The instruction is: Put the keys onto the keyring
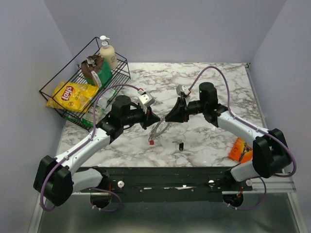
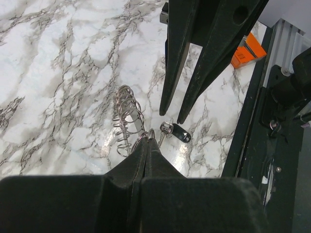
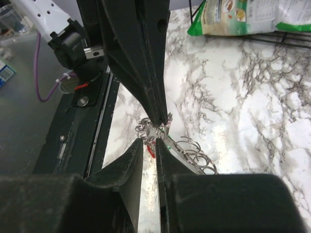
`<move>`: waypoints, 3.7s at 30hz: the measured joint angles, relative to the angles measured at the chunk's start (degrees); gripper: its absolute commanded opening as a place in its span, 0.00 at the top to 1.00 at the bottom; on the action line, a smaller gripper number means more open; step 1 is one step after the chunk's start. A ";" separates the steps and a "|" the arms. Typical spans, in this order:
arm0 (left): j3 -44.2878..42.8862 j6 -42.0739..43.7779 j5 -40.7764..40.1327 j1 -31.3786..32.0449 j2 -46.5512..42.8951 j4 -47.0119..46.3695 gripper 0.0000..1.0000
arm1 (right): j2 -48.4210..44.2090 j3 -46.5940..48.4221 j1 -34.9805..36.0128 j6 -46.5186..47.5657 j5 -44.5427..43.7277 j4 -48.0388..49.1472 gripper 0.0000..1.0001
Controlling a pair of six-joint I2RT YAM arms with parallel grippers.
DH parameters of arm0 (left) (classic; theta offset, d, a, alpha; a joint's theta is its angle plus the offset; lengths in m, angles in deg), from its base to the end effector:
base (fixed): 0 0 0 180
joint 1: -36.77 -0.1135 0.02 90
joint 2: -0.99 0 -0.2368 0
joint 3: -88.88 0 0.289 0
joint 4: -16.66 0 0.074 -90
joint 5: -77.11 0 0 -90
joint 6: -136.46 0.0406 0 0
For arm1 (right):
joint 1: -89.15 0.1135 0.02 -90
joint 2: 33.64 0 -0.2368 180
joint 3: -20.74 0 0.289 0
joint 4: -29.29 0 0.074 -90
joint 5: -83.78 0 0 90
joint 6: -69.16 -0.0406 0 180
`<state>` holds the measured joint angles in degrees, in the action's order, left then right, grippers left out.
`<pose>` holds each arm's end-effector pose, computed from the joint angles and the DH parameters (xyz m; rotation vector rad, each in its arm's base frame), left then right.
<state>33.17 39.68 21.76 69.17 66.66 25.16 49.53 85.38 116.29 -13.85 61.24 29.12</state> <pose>0.2485 -0.1850 0.2453 0.8463 1.7763 -1.0279 0.2950 0.1933 0.2281 -1.2854 1.3952 1.3394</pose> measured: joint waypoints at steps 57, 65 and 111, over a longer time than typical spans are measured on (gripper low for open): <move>0.00 0.15 0.57 0.35 -1.90 -0.09 1.00 | 5.33 4.28 2.51 1.49 1.29 -5.92 0.82; 0.00 0.15 -0.28 0.37 -3.74 -0.04 1.00 | 5.31 4.15 2.54 1.70 0.52 -5.92 0.68; 0.00 -0.61 0.46 0.74 -2.78 -0.37 0.69 | 4.15 2.84 2.38 -2.93 1.11 -1.60 0.99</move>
<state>33.17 39.07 22.22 69.91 63.88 24.78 53.69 88.22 118.67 -16.78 62.35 27.52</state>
